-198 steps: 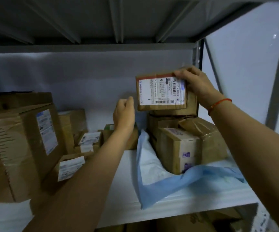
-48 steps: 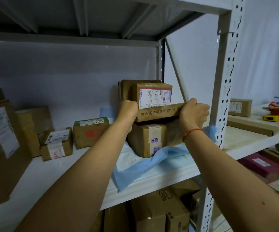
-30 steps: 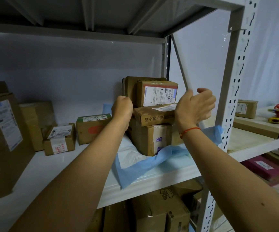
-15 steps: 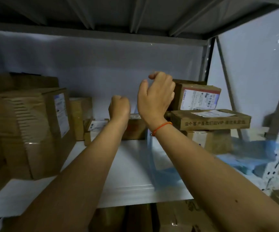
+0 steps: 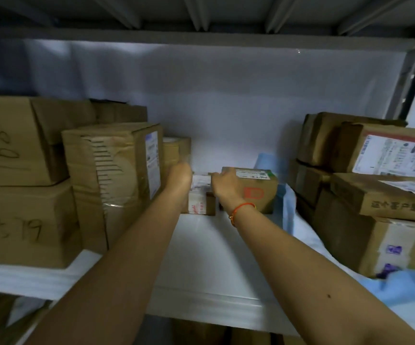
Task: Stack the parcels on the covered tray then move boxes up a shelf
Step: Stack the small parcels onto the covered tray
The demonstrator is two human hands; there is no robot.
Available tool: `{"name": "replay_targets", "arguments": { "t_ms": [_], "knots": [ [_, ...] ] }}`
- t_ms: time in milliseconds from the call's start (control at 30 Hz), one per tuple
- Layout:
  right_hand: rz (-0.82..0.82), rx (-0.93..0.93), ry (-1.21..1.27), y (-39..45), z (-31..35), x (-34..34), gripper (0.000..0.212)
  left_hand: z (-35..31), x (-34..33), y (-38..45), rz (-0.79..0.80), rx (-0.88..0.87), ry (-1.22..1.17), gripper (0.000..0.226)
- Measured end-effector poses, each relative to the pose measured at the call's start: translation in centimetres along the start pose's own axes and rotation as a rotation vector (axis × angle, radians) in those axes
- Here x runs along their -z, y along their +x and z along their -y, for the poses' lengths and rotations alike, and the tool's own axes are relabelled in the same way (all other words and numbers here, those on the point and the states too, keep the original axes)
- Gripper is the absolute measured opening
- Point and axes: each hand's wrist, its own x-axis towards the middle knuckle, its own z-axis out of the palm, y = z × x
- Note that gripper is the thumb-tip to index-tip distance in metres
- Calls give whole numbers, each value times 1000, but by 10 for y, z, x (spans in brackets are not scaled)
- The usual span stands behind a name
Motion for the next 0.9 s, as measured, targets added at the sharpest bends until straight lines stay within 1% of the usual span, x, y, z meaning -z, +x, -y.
{"name": "replay_targets", "arguments": {
  "t_ms": [167, 233, 367, 500, 600, 700, 800, 867, 900],
  "knots": [
    [116, -156, -13, 5, -8, -18, 37, 17, -2, 21, -47, 121, -50, 41],
    [167, -207, -28, 8, -9, -21, 38, 22, -4, 27, -26, 172, -41, 42],
    [320, -260, 39, 1, -6, -21, 42, 33, -8, 37, 9, 211, -62, 44],
    [232, -264, 48, -1, -8, -26, 44, 37, -12, 42, -23, 231, -56, 45],
    [104, -255, 188, 0, -8, -29, 59, 34, -14, 39, -35, 186, -51, 35],
    [11, -225, 291, -8, 6, -23, 53, 26, -14, 31, -126, 124, -100, 26],
    [-40, -200, 360, -12, 18, -17, 45, 17, -13, 19, -175, 56, -210, 31],
    [-95, -200, 432, -17, 25, -8, 59, 10, -14, 7, -158, 14, -274, 26],
    [-116, -188, 454, -27, 34, 3, 61, 6, -15, -2, -134, -8, -295, 22]
  ]
}}
